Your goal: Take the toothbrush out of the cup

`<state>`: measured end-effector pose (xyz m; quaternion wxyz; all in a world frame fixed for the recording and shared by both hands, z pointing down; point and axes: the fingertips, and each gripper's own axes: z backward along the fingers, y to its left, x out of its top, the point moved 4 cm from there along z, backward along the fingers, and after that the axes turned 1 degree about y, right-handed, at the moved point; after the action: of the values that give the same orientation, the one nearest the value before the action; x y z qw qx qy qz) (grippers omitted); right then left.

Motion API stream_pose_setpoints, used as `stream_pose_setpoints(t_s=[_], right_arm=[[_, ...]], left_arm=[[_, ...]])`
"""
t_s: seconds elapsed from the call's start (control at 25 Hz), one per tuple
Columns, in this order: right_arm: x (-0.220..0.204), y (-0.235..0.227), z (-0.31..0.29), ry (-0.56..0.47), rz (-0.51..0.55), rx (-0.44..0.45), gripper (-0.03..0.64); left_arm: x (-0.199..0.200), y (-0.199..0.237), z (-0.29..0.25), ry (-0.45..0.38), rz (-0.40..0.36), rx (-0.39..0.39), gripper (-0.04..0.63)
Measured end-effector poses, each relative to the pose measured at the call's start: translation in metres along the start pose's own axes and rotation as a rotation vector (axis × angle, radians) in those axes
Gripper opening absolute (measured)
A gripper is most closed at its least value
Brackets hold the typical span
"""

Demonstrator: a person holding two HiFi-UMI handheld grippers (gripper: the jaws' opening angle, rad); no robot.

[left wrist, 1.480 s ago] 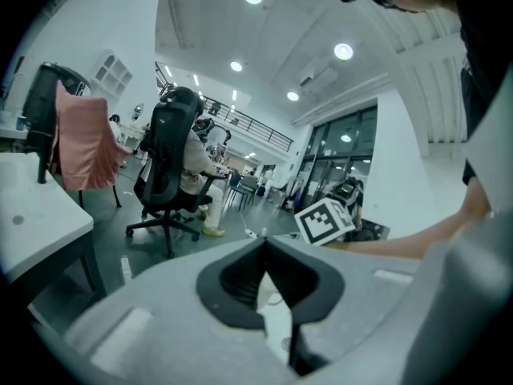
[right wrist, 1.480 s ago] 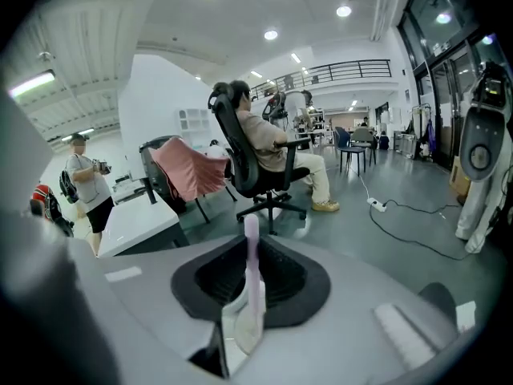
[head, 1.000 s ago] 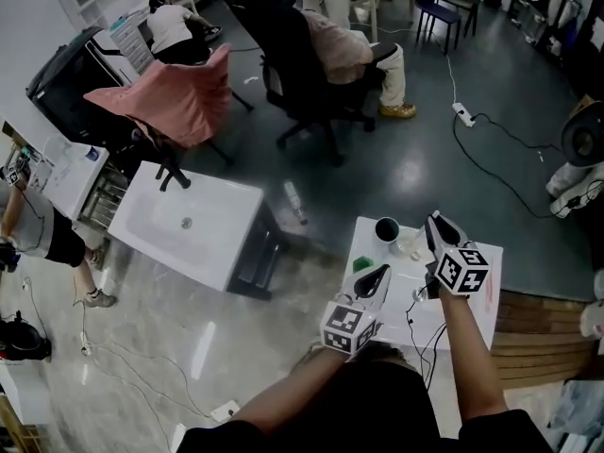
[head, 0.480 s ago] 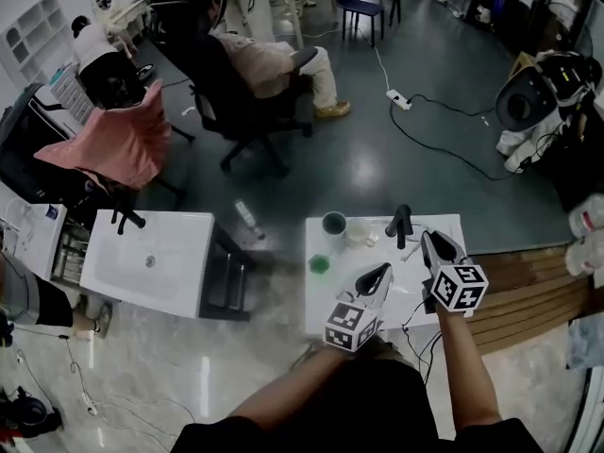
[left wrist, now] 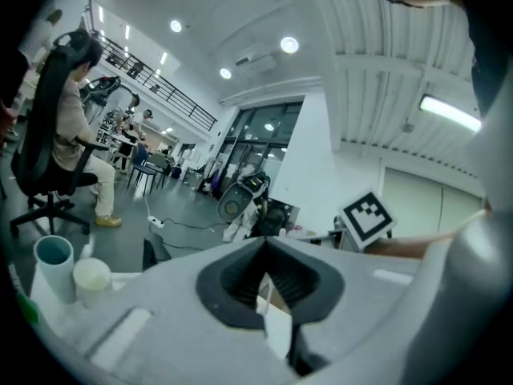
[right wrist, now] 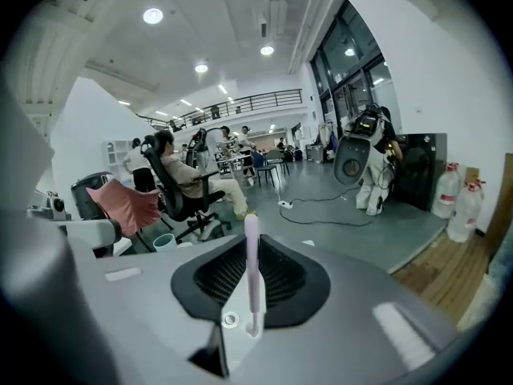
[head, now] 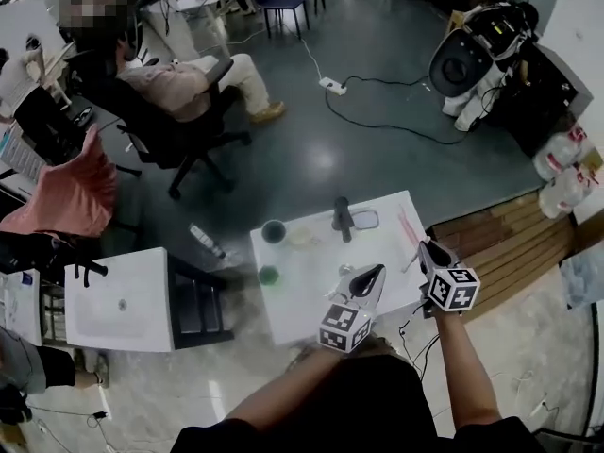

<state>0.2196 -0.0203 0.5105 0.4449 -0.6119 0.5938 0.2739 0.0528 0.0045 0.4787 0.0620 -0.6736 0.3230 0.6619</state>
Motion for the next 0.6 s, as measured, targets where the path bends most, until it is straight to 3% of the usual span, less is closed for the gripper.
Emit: stream_pose_setpoints(t_s=[0.24, 0.6], right_arm=[[-0.046, -0.09, 0.005, 0.084, -0.046, -0.053, 0.049], [-0.057, -0.158, -0.038, 0.221, 0.043, -0.041, 0.05]], left_arm=[[-0.032, -0.025, -0.06, 0.041, 0.013, -0.017, 0.002], [-0.047, -0.016, -0.116, 0.092, 0.052, 0.032, 0.002]])
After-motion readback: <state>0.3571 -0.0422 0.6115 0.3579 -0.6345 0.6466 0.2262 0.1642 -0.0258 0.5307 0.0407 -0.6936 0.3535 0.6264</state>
